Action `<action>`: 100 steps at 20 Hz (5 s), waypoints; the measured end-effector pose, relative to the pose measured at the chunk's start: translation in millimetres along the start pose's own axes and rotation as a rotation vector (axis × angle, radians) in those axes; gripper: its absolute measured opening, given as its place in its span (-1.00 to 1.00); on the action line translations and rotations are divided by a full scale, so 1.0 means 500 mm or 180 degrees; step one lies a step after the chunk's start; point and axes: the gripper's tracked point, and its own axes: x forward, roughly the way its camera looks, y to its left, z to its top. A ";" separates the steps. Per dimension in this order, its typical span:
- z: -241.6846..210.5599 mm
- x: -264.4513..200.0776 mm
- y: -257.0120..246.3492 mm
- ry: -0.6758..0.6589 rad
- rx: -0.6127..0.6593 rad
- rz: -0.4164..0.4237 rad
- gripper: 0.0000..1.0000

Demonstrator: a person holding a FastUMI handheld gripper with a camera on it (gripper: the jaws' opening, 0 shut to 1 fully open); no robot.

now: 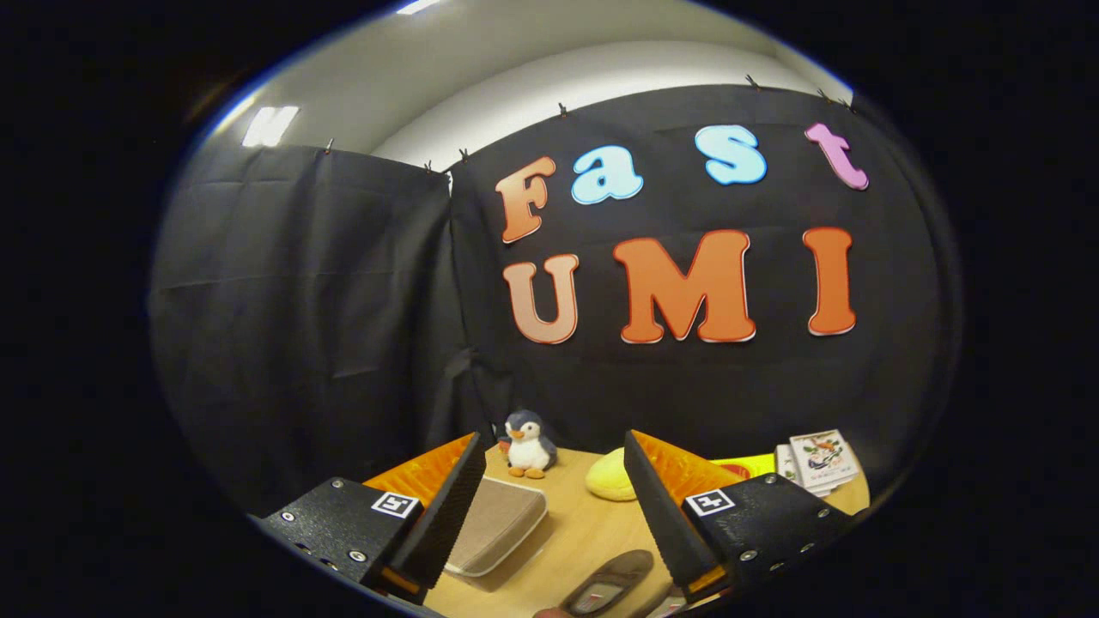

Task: Open the storage box then place both shoes into the box .Put the left shoe in first, then the right shoe, with the right side of both shoes facing outward in a uniform manner.

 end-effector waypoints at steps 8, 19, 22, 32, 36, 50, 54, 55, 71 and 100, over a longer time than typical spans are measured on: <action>-0.162 0.063 0.042 0.0916 0.0992 0.0474 0.94; -0.350 0.097 0.094 0.1834 0.1726 0.0878 0.95; -0.395 0.115 0.100 0.2003 0.1957 0.0941 0.95; -0.503 0.154 0.122 0.2287 0.2495 0.1262 0.93; -0.532 0.162 0.137 0.2277 0.2605 0.1418 0.93; -0.570 0.187 0.143 0.1983 0.3272 0.1584 0.89; -0.567 0.190 0.148 0.1934 0.3274 0.1548 0.50; -0.568 0.189 0.149 0.1944 0.3258 0.1541 0.45; -0.455 0.165 0.144 0.1607 0.3471 0.1624 -0.39; -0.282 0.309 0.517 0.1766 0.3154 0.1957 -0.78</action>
